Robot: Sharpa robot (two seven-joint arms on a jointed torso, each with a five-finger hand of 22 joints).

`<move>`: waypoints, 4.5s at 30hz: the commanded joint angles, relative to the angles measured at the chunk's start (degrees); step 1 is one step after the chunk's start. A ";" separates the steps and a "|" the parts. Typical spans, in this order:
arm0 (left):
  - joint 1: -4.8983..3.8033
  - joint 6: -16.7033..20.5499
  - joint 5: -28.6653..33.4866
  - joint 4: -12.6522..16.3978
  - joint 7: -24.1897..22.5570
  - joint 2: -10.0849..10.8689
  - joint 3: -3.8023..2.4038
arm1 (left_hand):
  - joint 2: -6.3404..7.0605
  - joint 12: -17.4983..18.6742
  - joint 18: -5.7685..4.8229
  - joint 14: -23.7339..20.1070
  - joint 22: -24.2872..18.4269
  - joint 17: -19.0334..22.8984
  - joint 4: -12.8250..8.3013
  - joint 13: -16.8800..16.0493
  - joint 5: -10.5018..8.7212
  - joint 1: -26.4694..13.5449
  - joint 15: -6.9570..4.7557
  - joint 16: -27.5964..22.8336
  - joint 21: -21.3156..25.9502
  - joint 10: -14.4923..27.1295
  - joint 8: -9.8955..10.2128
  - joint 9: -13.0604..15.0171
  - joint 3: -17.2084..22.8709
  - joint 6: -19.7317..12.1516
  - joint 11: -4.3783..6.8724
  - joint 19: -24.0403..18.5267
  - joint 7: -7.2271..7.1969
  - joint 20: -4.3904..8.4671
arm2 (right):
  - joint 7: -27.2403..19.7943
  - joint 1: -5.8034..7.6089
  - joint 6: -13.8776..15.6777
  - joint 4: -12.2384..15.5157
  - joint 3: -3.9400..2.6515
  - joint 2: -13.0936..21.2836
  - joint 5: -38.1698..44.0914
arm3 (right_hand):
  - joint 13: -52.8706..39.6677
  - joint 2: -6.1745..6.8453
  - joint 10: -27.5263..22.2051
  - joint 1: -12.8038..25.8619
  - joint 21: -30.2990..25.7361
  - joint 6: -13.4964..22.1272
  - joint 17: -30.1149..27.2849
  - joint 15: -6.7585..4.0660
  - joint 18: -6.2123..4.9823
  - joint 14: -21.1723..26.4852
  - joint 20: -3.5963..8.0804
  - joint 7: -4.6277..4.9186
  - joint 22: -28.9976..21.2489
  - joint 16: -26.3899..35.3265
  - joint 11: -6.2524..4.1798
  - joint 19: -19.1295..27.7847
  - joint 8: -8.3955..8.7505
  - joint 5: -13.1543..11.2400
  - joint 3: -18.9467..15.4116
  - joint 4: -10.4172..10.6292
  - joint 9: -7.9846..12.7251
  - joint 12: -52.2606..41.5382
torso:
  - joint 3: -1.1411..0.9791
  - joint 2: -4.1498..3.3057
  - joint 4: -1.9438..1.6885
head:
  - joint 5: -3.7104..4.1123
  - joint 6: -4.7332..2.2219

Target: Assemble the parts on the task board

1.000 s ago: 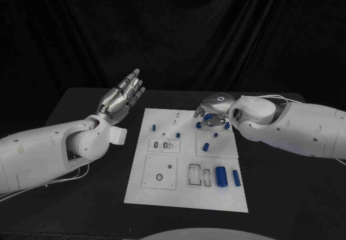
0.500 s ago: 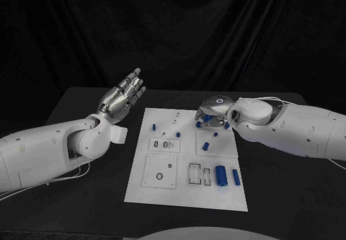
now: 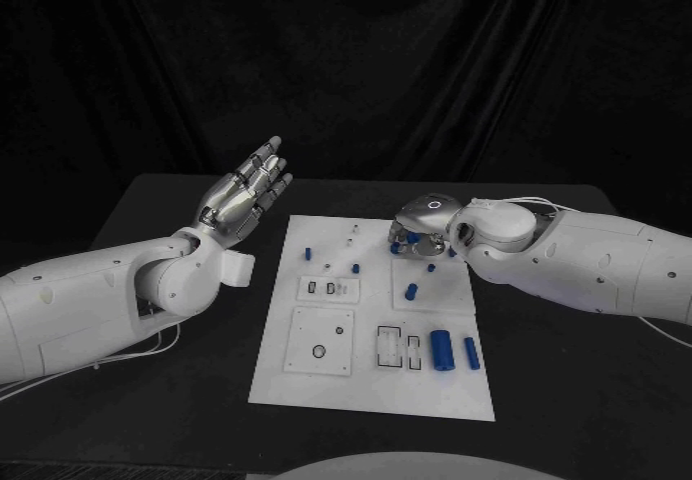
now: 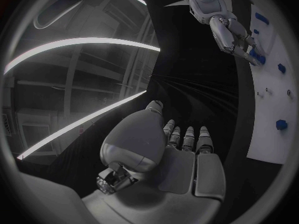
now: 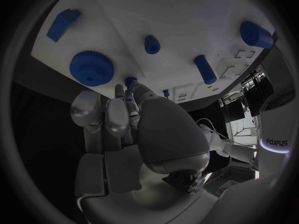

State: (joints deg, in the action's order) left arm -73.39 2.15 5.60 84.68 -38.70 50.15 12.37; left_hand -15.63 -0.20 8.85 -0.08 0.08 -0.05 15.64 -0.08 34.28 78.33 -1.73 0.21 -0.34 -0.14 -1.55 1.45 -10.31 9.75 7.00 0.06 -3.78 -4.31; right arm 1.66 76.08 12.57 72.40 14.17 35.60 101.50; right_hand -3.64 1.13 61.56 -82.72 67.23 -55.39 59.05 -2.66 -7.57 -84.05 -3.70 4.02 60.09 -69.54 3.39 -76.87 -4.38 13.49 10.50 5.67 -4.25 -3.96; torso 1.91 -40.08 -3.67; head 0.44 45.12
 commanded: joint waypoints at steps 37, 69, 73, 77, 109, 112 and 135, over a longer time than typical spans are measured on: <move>0.34 -2.10 -0.05 -0.65 -0.60 0.14 -0.05 | 0.11 0.20 1.24 0.08 -0.08 0.05 -1.99 0.08 2.84 2.49 1.76 -0.21 0.34 0.14 -1.07 0.49 2.44 3.16 -1.42 -0.06 1.12 -2.12 | -2.04 1.25 4.55 0.26 -0.14 0.10 -2.55 | -0.01 2.46 10.34 -1.00 2.82 -11.14 0.03 -0.63 1.71 -1.23 0.79 0.92 5.10 -0.61 -1.20 -0.34 -3.63 0.51 5.65 1.43 -3.72 0.10 | 0.00 0.16 -0.07 | -0.84 1.27; 0.35 -2.36 -0.05 -0.56 0.28 -1.05 -0.05 | 0.22 0.20 1.25 0.08 -0.08 0.05 -2.15 0.08 3.01 2.50 1.86 -0.21 0.34 0.14 -1.13 0.49 2.59 3.19 -1.70 -0.06 1.38 -2.28 | -2.27 2.65 3.97 -10.53 -0.89 -9.17 -8.02 | 0.11 3.22 9.82 -0.37 3.27 -10.13 0.86 0.22 1.84 -1.34 0.05 1.60 6.13 -1.36 -0.67 -0.50 -2.55 3.64 6.39 1.82 -4.23 0.51 | 0.32 -1.07 -2.03 | 0.25 1.14; 0.35 -2.47 -0.05 -0.72 0.31 -1.26 -0.05 | 0.22 0.20 1.25 0.08 -0.08 0.05 -2.15 0.08 3.01 2.50 1.86 -0.21 0.34 0.14 -1.13 0.49 2.59 3.19 -1.70 -0.06 1.38 -2.28 | -2.37 2.59 4.13 -11.13 -0.95 -9.77 -8.03 | 0.11 3.22 9.82 -0.37 3.27 -10.13 0.86 0.22 1.84 -1.34 0.05 1.60 6.13 -1.36 -0.67 -0.50 -2.55 3.64 6.39 1.82 -4.23 0.51 | 0.31 -1.23 -2.34 | 0.54 1.04; 0.35 -2.57 -0.05 -0.95 0.35 -1.51 -0.05 | 0.21 0.20 1.26 0.08 -0.08 0.05 -2.17 0.08 3.02 2.49 1.89 -0.21 0.34 0.14 -1.14 0.49 2.63 3.20 -1.76 -0.06 1.43 -2.31 | -2.43 2.54 4.07 -11.44 -1.00 -10.26 -8.03 | 0.11 3.23 9.81 -0.34 3.33 -10.12 0.84 0.22 1.86 -1.34 0.04 1.60 6.23 -1.35 -0.66 -0.54 -2.53 3.60 6.39 1.85 -4.24 0.51 | 0.28 -1.37 -2.51 | 0.71 0.97; 0.39 -3.74 -0.05 -1.65 1.05 -2.00 -0.05 | 0.09 0.20 1.27 0.08 -0.08 0.05 -2.21 0.08 3.02 2.43 2.05 -0.21 0.34 0.14 -1.17 0.49 2.82 3.22 -1.97 -0.06 1.62 -2.48 | -0.85 1.97 1.42 -12.92 -1.04 -11.21 -8.03 | 0.14 3.47 8.42 -0.50 3.39 -9.14 0.88 0.38 1.86 -1.21 -0.19 1.77 6.64 -1.44 -0.37 -0.38 -1.65 3.47 7.12 1.78 -4.30 0.57 | 0.35 -1.14 -2.56 | 0.52 1.57; 0.40 -3.87 -0.05 -1.68 1.13 -2.02 -0.05 | 0.05 0.20 1.27 0.08 -0.08 0.05 -2.21 0.08 3.02 2.41 2.08 -0.21 0.34 0.14 -1.20 0.50 2.86 3.30 -2.01 -0.06 1.66 -2.52 | -0.83 1.78 1.03 -12.92 -1.04 -11.27 -8.03 | 0.15 3.54 8.22 -0.45 3.36 -9.00 0.86 0.35 1.84 -1.18 -0.20 1.79 6.64 -1.42 -0.31 -0.33 -1.54 3.35 7.17 1.80 -4.30 0.59 | 0.32 -1.17 -2.58 | 0.59 1.76; 0.44 -4.10 -0.05 -1.75 1.32 -2.00 -0.05 | 0.02 0.20 1.27 0.08 -0.08 0.05 -2.22 0.08 3.02 2.38 2.14 -0.21 0.34 0.14 -1.21 0.50 2.94 3.30 -2.07 -0.06 1.71 -2.64 | 0.37 1.24 0.06 -13.31 -1.04 -11.99 -8.03 | 0.24 4.97 -4.29 0.68 2.19 4.08 0.35 0.83 1.64 -0.05 -0.58 -0.39 6.39 -1.02 1.26 1.02 0.73 0.45 7.82 2.55 -1.27 0.66 | 0.34 -1.07 -2.64 | 0.57 2.37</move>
State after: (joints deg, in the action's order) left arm -73.02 -1.16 5.55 82.87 -36.90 48.25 12.38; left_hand -15.51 -0.20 9.30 -0.08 0.08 -0.08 13.35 -0.09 37.11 80.32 -0.09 0.21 -0.34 -0.18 -2.44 1.89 -7.71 12.81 5.34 -0.14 -2.35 -6.55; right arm 0.13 77.54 14.15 59.11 13.11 23.65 93.30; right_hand -3.44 5.60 59.66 -82.31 69.80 -54.38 59.74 -2.14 -6.70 -84.00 -4.25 4.24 66.83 -70.78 4.42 -76.32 -3.86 14.15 18.50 8.38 -6.74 -3.50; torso 2.21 -41.19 -6.27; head 1.02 47.48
